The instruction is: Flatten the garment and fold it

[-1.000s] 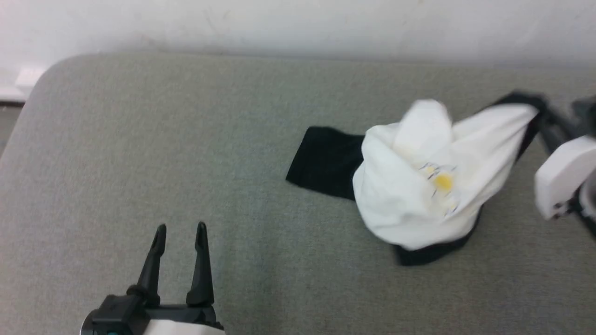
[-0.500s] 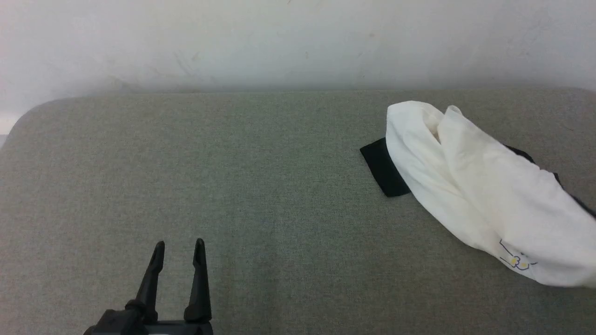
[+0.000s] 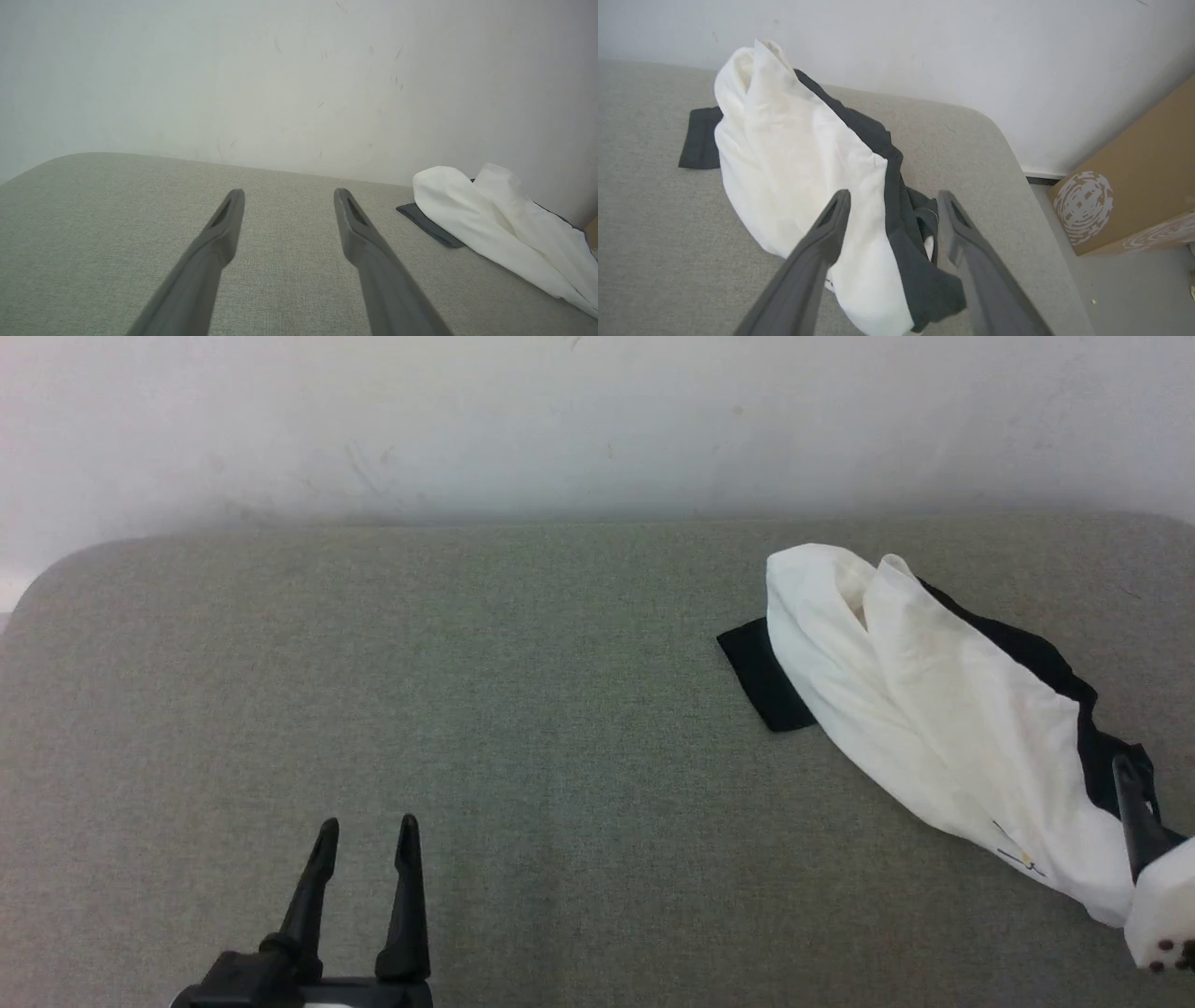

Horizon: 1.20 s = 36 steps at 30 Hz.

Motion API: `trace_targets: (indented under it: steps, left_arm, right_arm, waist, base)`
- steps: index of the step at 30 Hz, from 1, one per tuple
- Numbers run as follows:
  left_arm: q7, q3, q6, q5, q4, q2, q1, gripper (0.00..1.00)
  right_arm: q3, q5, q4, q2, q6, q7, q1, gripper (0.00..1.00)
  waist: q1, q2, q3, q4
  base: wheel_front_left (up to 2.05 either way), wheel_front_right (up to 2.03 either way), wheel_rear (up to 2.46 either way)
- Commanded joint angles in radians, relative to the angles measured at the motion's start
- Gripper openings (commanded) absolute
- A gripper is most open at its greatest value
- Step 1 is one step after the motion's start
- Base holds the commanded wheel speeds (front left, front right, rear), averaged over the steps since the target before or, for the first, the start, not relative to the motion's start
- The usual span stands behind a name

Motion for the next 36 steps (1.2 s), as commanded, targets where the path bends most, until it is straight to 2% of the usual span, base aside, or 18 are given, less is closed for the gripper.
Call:
trace_targets:
  steps: [1,5,8,13,20,28,29,31,32,36]
  left_arm:
    - [-0.003,-0.002,0.001,0.0,0.001,-0.003,-0.015,1.0]
    - [-0.008,-0.003,-0.001,-0.006,0.004,-0.009,-0.022,1.0]
    - [-0.013,-0.002,-0.005,-0.008,0.005,-0.01,-0.034,1.0]
    - [-0.019,-0.006,-0.019,-0.009,0.013,-0.015,-0.075,1.0]
    - [-0.025,-0.022,-0.038,-0.005,0.035,-0.03,-0.134,1.0]
    - [-0.027,-0.028,-0.054,-0.004,0.067,-0.042,-0.162,1.0]
    - [-0.027,-0.028,-0.055,-0.003,0.07,-0.044,-0.164,1.0]
    - [-0.028,-0.028,-0.056,-0.003,0.075,-0.047,-0.169,1.0]
    - [-0.028,-0.028,-0.057,-0.002,0.077,-0.049,-0.172,1.0]
    - [-0.028,-0.023,-0.058,0.0,0.086,-0.054,-0.17,1.0]
  right_arm:
    - [0.012,0.008,-0.014,-0.014,-0.001,0.01,-0.03,1.0]
    - [0.074,0.023,-0.021,-0.071,-0.001,0.074,-0.12,1.0]
    - [0.124,0.03,0.013,-0.117,-0.001,0.106,-0.202,1.0]
    - [0.208,0.048,0.074,-0.159,-0.001,0.151,-0.318,1.0]
    - [0.3,0.042,0.188,-0.208,-0.001,0.159,-0.448,1.0]
    - [0.389,0.07,0.305,-0.264,-0.001,0.174,-0.532,1.0]
    - [0.393,0.08,0.317,-0.265,-0.001,0.183,-0.535,0.57]
    - [0.403,0.093,0.33,-0.267,-0.001,0.194,-0.541,0.11]
    - [0.405,0.098,0.331,-0.265,-0.001,0.192,-0.545,0.0]
    - [0.412,0.124,0.306,-0.251,-0.001,0.165,-0.57,0.0]
  waist:
    - [0.0001,0.0,0.005,0.005]
    - [0.0001,0.0,0.034,0.021]
    - [0.0001,0.0,0.072,0.031]
    - [0.0001,0.0,0.147,0.057]
    - [0.0001,0.0,0.221,0.1]
    - [0.0001,0.0,0.249,0.133]
    - [0.0001,0.0,0.249,0.135]
    - [0.0001,0.0,0.249,0.137]
    - [0.0001,0.0,0.247,0.138]
    - [0.0001,0.0,0.224,0.129]
  base:
    - [0.0,0.0,0.0]
    - [0.0,0.0,0.0]
    - [0.0,0.0,0.0]
    - [0.0,0.0,0.0]
    - [0.0,0.0,0.0]
    - [0.0,0.0,0.0]
    - [0.0,0.0,0.0]
    - [0.0,0.0,0.0]
    - [0.0,0.0,0.0]
    - [0.0,0.0,0.0]
